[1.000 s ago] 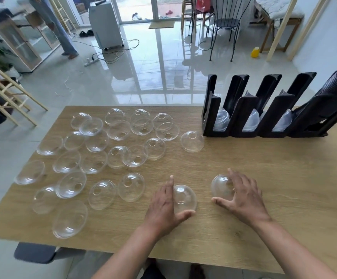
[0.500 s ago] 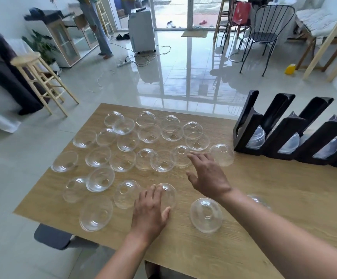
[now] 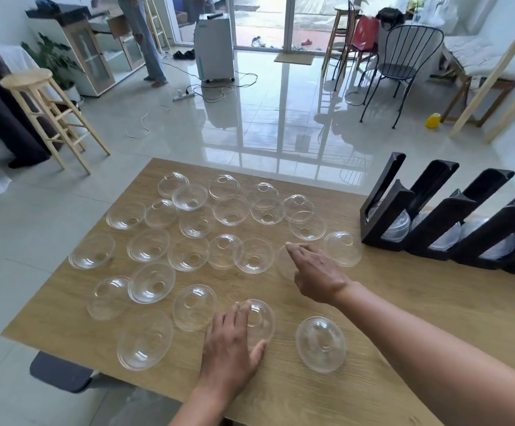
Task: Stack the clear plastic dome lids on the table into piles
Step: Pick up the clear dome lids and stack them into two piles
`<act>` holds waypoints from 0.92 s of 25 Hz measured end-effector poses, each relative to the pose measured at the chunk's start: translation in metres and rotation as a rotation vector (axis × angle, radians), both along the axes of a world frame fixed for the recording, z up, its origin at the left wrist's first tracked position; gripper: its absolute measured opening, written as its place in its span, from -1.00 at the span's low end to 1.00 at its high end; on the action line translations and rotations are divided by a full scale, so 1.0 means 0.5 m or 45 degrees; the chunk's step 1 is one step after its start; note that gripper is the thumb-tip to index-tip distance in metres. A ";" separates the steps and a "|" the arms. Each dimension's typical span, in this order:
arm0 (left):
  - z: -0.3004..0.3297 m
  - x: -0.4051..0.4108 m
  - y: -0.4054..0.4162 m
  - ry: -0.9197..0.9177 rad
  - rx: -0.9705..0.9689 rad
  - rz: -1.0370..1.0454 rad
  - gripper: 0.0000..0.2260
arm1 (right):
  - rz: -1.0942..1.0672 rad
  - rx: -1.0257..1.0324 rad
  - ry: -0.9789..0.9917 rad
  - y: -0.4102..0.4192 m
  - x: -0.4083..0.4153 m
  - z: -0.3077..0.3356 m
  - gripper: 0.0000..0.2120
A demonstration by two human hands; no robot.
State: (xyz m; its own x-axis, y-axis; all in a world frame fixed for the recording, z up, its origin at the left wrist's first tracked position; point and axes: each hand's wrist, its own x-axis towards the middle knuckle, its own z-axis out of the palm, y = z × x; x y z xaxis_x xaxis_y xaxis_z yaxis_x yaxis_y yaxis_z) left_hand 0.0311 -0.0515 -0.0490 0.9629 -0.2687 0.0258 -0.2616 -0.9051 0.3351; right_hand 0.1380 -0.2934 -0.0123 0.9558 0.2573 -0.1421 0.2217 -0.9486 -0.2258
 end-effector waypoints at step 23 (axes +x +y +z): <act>0.081 0.012 -0.106 0.103 -0.379 -0.054 -0.24 | -0.483 0.261 0.111 -0.183 -0.170 0.084 -0.15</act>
